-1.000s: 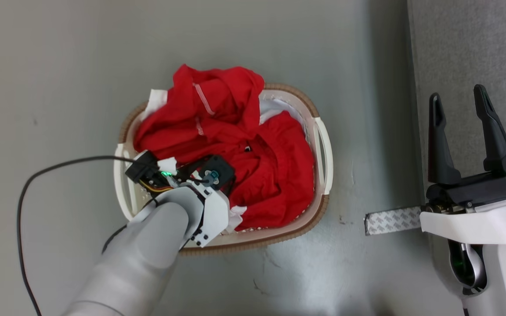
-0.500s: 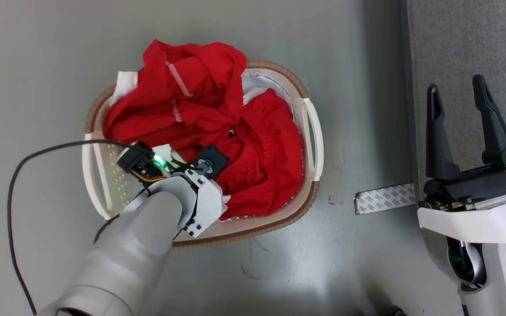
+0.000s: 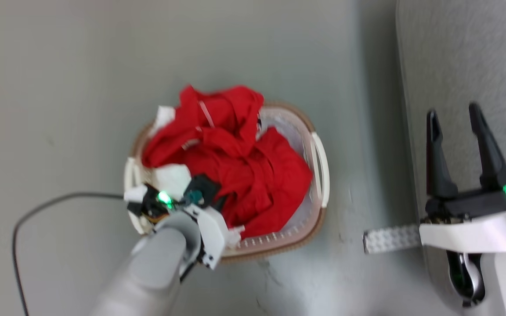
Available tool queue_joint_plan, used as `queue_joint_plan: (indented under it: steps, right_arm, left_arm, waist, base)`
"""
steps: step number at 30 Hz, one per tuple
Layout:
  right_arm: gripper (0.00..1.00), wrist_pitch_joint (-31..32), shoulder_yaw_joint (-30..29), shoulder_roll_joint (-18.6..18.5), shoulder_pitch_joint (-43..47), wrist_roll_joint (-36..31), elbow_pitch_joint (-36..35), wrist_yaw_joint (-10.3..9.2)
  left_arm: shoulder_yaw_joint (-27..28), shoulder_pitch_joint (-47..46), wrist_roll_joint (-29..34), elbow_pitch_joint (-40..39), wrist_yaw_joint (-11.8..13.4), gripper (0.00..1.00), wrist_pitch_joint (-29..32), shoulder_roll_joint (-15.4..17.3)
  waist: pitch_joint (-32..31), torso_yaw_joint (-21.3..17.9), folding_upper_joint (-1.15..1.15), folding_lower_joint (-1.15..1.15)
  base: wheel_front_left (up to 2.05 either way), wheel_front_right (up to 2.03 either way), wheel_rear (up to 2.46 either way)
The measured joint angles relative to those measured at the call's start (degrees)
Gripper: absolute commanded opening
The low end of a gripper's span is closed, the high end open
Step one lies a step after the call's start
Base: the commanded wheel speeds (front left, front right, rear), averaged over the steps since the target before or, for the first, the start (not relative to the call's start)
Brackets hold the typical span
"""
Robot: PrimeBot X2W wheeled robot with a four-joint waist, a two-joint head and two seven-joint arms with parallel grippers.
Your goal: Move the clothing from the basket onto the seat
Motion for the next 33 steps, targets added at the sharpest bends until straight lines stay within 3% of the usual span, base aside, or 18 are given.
queue_joint_plan:
  steps: [10, 18, 25, 33]
  right_arm:
    - [1.0, 0.0, -1.71, 0.0, 10.05, -0.08, 3.77, 0.0]
    - [1.0, 0.0, -2.23, 0.0, 15.85, 0.16, 5.26, 0.0]
    - [1.0, 0.0, -2.0, 0.0, 18.96, 1.07, 5.78, 0.0]
    - [1.0, 0.0, -0.77, 0.05, 20.54, 2.04, 6.05, 0.0]
  left_arm:
    - [-2.79, 12.94, -8.48, -10.78, 0.0, 0.0, -0.16, -0.01]
    - [-4.49, 19.19, -11.13, -19.12, 0.0, 0.0, 4.05, 0.42]
    - [-4.56, 24.49, -13.48, -31.54, 0.45, 0.0, 10.21, 3.79]
    - [-3.08, 28.56, -14.41, -46.45, 3.53, 0.0, 15.96, 8.37]
  waist:
    - [-15.93, 4.03, 0.0, -0.01]
    - [-28.36, 7.58, 0.0, -0.02]
    - [-36.31, 9.94, 0.0, -0.03]
    - [-39.94, 9.86, 0.0, -0.02]
  base:
    - [0.0, 0.0, 0.0]
    - [0.0, 0.0, 0.0]
    - [0.0, 0.0, 0.0]
    - [0.0, 0.0, 0.0]
